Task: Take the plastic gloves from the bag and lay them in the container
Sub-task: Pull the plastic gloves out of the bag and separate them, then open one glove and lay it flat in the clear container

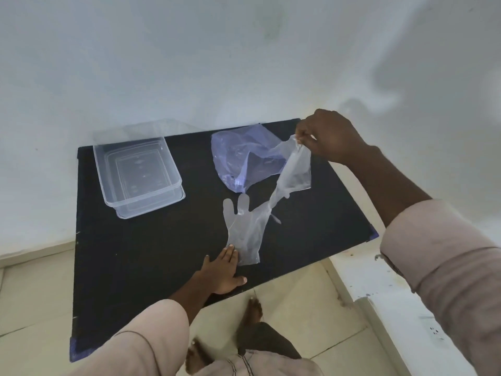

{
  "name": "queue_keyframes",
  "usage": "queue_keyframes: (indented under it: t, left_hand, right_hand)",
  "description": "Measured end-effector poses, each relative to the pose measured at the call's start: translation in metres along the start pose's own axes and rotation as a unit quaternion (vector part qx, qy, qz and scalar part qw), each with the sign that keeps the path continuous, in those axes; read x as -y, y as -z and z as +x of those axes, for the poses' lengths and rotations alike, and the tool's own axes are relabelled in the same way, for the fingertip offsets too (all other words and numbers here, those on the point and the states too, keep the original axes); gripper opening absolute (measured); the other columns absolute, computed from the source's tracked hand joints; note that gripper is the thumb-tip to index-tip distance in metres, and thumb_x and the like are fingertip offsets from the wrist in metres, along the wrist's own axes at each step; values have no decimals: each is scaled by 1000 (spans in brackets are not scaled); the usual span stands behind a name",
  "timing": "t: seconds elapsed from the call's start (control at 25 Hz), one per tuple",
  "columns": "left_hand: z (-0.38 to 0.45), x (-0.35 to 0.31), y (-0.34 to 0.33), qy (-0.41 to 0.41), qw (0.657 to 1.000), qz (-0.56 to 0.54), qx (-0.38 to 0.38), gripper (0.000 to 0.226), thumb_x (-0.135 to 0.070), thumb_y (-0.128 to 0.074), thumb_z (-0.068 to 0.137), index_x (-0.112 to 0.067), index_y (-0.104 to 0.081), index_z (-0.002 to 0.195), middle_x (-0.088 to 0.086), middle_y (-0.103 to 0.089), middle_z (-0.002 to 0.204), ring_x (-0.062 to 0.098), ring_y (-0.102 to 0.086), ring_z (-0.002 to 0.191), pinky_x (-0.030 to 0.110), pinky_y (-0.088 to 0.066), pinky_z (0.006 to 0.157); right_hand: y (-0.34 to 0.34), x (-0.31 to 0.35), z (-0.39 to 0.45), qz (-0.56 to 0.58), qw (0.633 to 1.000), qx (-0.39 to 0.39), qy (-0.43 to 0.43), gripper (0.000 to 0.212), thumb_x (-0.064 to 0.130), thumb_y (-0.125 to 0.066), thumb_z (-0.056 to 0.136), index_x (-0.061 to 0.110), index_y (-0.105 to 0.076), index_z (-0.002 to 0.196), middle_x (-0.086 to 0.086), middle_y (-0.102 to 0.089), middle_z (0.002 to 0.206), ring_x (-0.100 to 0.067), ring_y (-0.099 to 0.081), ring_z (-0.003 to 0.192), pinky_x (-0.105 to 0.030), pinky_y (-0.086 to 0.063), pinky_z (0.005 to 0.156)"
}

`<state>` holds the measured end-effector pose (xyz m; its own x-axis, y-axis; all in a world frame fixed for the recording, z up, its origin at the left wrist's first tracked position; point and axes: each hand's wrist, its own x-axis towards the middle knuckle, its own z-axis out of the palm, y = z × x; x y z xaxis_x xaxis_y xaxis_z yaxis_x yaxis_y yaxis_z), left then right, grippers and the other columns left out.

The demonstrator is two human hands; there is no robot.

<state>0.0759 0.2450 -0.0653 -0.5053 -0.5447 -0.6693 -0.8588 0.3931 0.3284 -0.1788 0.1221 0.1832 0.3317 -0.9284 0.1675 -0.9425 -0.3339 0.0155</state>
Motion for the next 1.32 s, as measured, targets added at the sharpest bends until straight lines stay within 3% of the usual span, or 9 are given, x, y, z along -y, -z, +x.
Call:
queue_keyframes:
  t: [0.24,0.4,0.52,0.68,0.88,1.0,1.08,1.16,1.32]
  left_hand:
    - [-1,-6,3,20,1000,13,11,89,-56,-40,94,-11,8,154,9,16,164,26,8,152,59,-8,119]
    - [-14,-22,55,-5,995,-101,12,55,-41,-56,92,-13,-45,138,10,-48,143,27,-50,128,38,-40,105]
    - [-34,-53,129,-16,954,-201,-223,48,-34,-66,88,-21,-55,132,-1,-59,129,18,-59,115,36,-47,100]
    - [-59,-106,231,-112,799,-313,-501,56,-37,-79,76,-24,-59,127,-14,-53,119,4,-51,110,24,-43,96]
    - [-65,-127,287,-159,824,-336,-427,23,-28,-82,74,-17,-79,94,1,-77,95,12,-70,84,26,-57,71]
    - [-67,-131,290,-146,802,-392,-427,13,-21,-78,80,-13,-79,91,5,-76,87,17,-71,80,28,-60,59]
    - [-70,-128,290,-149,781,-439,-418,16,-21,-78,80,-11,-79,93,5,-76,84,17,-72,81,33,-61,60]
    - [-75,-122,289,-159,770,-472,-400,17,-20,-77,81,-9,-78,93,1,-75,79,12,-71,78,32,-61,60]
    - [-84,-112,290,-142,763,-490,-396,15,-18,-76,81,-9,-79,92,1,-76,83,12,-70,77,33,-61,61]
  right_hand:
    - [33,-16,10,-20,999,-36,25,14,13,-58,87,11,-71,92,-8,-73,88,-32,-58,90,-34,-40,72]
    - [46,-27,17,30,998,-13,47,9,16,-62,86,16,-71,89,-1,-71,85,-26,-59,87,-36,-45,74]
    - [55,-30,22,92,992,29,76,6,15,-66,85,14,-72,85,8,-63,75,-20,-62,79,-32,-45,70]
    - [79,-35,29,141,979,76,128,2,10,-71,82,10,-72,81,13,-64,68,1,-59,65,-14,-38,62]
    - [109,-38,24,189,962,116,160,5,11,-72,81,16,-72,81,11,-69,73,7,-61,68,-7,-40,62]
    - [111,-64,9,291,956,-6,41,27,34,-79,77,25,-67,100,8,-71,93,-3,-65,83,-22,-49,69]
    - [97,-86,-7,417,904,-49,-79,56,44,-80,72,26,-57,121,7,-66,112,-9,-64,98,-26,-50,70]
    - [71,-95,-20,521,840,22,-148,75,48,-77,68,24,-46,133,3,-61,123,-14,-62,110,-33,-52,69]
    - [27,-90,-15,666,724,126,-130,57,43,-78,69,13,-62,116,2,-68,99,-20,-62,94,-38,-52,75]
